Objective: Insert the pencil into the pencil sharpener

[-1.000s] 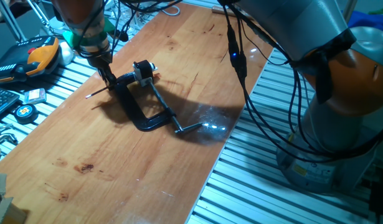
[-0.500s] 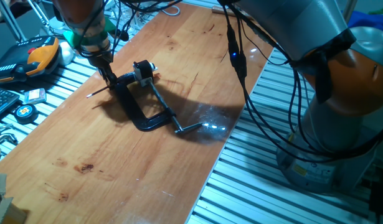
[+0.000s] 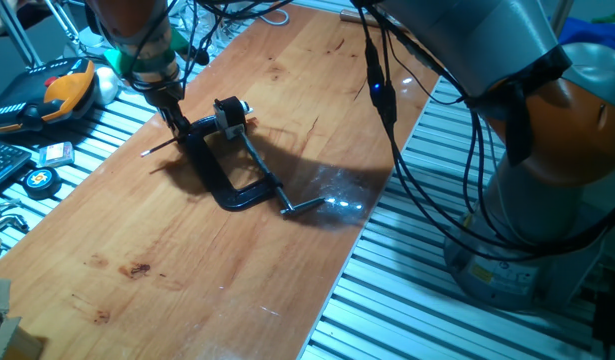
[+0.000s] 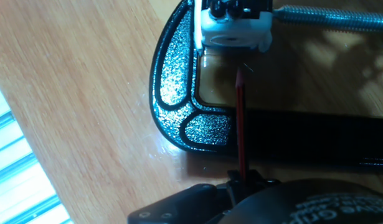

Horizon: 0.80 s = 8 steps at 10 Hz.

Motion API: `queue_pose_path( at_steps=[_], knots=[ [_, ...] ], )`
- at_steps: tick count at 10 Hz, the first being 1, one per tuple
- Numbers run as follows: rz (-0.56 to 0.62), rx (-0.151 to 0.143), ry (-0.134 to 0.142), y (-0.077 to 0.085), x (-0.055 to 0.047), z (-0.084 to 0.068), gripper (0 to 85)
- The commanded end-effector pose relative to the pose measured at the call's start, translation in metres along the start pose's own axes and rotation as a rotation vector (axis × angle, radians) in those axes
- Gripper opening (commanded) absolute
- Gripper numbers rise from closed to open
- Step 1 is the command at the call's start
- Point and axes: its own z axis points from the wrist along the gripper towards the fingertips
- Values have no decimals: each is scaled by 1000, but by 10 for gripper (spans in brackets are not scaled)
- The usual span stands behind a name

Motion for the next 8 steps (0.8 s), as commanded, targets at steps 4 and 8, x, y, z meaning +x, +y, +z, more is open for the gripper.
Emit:
queue_pose_path(
  at_steps=[4, 8],
  knots=[
    [-3, -3, -5, 0, -3, -1, 0],
    [-11, -1, -3, 0, -6, 0, 0]
  ],
)
